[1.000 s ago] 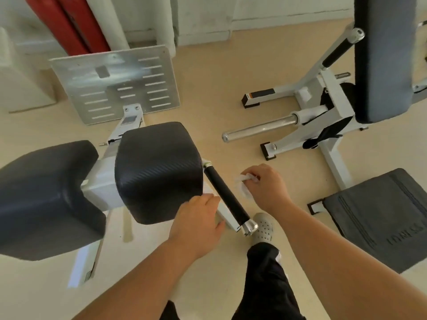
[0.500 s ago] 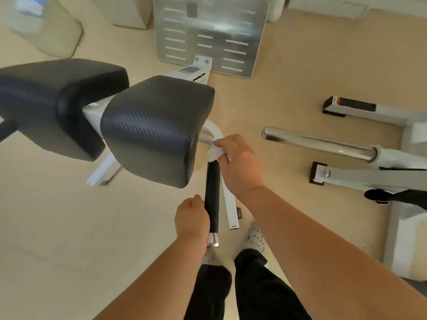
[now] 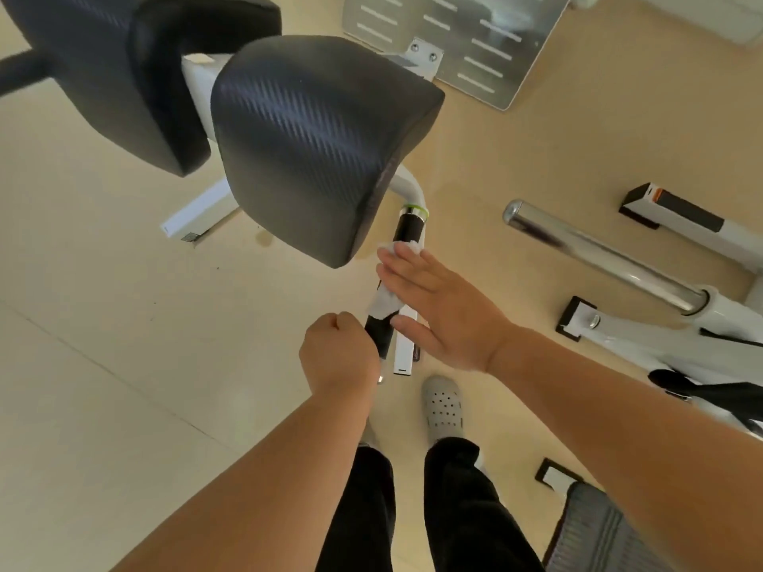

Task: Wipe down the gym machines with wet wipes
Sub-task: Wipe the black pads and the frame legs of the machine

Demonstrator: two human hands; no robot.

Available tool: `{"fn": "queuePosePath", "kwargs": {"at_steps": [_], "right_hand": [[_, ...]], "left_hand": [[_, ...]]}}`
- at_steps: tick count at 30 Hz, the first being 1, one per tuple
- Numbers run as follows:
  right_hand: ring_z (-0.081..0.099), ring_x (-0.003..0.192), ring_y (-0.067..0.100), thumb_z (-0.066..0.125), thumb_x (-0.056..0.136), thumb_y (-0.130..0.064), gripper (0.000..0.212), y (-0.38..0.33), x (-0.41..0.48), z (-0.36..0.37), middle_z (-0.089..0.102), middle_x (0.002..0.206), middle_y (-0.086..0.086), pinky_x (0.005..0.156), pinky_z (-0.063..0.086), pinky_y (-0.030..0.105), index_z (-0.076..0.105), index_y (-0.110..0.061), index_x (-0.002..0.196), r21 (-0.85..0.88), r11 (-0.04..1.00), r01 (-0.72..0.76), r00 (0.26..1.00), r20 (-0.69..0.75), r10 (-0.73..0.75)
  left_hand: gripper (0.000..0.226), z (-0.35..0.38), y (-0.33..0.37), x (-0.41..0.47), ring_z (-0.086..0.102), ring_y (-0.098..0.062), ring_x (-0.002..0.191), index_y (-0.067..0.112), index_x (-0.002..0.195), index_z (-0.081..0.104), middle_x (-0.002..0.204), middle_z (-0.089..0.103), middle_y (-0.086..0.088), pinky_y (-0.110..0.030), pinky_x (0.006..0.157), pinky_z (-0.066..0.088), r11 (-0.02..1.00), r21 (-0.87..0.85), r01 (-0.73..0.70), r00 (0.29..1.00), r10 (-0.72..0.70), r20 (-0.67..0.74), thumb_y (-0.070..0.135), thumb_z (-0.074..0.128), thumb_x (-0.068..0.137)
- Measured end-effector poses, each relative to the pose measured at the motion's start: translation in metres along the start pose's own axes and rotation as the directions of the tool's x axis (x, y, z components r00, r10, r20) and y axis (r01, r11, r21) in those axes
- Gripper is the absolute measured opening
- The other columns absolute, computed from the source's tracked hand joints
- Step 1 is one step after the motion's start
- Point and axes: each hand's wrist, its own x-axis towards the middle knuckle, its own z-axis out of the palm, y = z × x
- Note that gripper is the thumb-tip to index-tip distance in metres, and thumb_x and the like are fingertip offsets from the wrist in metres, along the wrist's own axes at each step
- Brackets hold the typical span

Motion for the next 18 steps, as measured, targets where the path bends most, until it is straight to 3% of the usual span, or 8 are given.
{"fn": "queuePosePath", "kwargs": {"at_steps": [4,6,8,12,15,18], "right_hand": [[0.009,0.158,0.029,0.021,0.104,-0.052,0.073,0.018,0.031,-0.017,0.023,0.168,0.013,0.129,0.003,0.038,0.031,-0.005,0.158,-0.063,0.995,-0.076,0.996,0.03,0.078],[0.006,0.158,0.028,0.015,0.104,-0.05,0.071,0.015,0.034,-0.014,0.021,0.169,0.011,0.129,0.005,0.04,0.029,-0.007,0.159,-0.065,0.992,-0.109,0.994,0.019,0.11],[0.004,0.159,0.026,0.016,0.107,-0.045,0.065,0.007,0.025,-0.007,0.019,0.17,0.009,0.13,0.007,0.04,0.029,-0.008,0.16,-0.032,0.993,-0.115,0.993,-0.033,0.114],[0.001,0.158,0.023,0.028,0.108,-0.039,0.062,-0.013,-0.007,0.014,0.014,0.169,0.011,0.129,0.005,0.036,0.025,-0.002,0.159,-0.038,0.999,-0.026,0.994,-0.106,0.022],[0.003,0.159,0.026,0.03,0.11,-0.044,0.065,-0.013,-0.019,0.021,0.012,0.17,0.013,0.129,0.012,0.043,0.018,-0.003,0.159,0.021,0.998,0.06,0.995,-0.081,-0.059],[0.009,0.159,0.027,0.031,0.109,-0.043,0.065,0.01,-0.004,0.01,0.018,0.169,0.013,0.129,0.015,0.043,0.025,-0.003,0.16,0.008,0.997,0.072,0.996,-0.047,-0.071]], "left_hand": [[0.011,0.0,0.004,0.005,0.055,-0.028,0.087,0.009,0.087,0.045,0.078,0.046,-0.004,-0.026,0.063,0.04,0.988,-0.058,0.14,0.987,-0.135,0.087,0.004,0.047,0.096],[0.022,0.001,-0.001,0.006,0.05,-0.027,0.081,0.015,0.077,0.048,0.071,0.043,0.0,-0.029,0.06,0.039,0.99,-0.125,0.068,0.995,-0.059,0.077,0.013,0.047,0.099],[0.033,0.001,-0.003,0.007,0.047,-0.025,0.069,0.022,0.068,0.044,0.068,0.043,0.002,-0.032,0.061,0.041,0.999,-0.023,0.029,0.997,-0.027,0.067,0.022,0.046,0.101],[0.035,0.001,-0.005,0.009,0.039,-0.01,0.057,0.025,0.068,0.043,0.068,0.043,0.004,-0.024,0.052,0.034,0.996,-0.084,0.027,0.997,-0.022,0.07,0.022,0.046,0.103],[0.037,0.003,-0.008,0.014,0.036,-0.013,0.054,0.021,0.065,0.041,0.065,0.041,0.002,-0.026,0.051,0.033,0.999,-0.035,-0.028,0.996,0.031,0.084,0.018,0.047,0.101],[0.033,0.003,-0.008,0.014,0.026,-0.017,0.052,0.01,0.063,0.03,0.061,0.033,-0.003,-0.024,0.045,0.024,0.999,0.005,-0.037,0.993,0.037,0.114,0.002,0.04,0.093]]}}
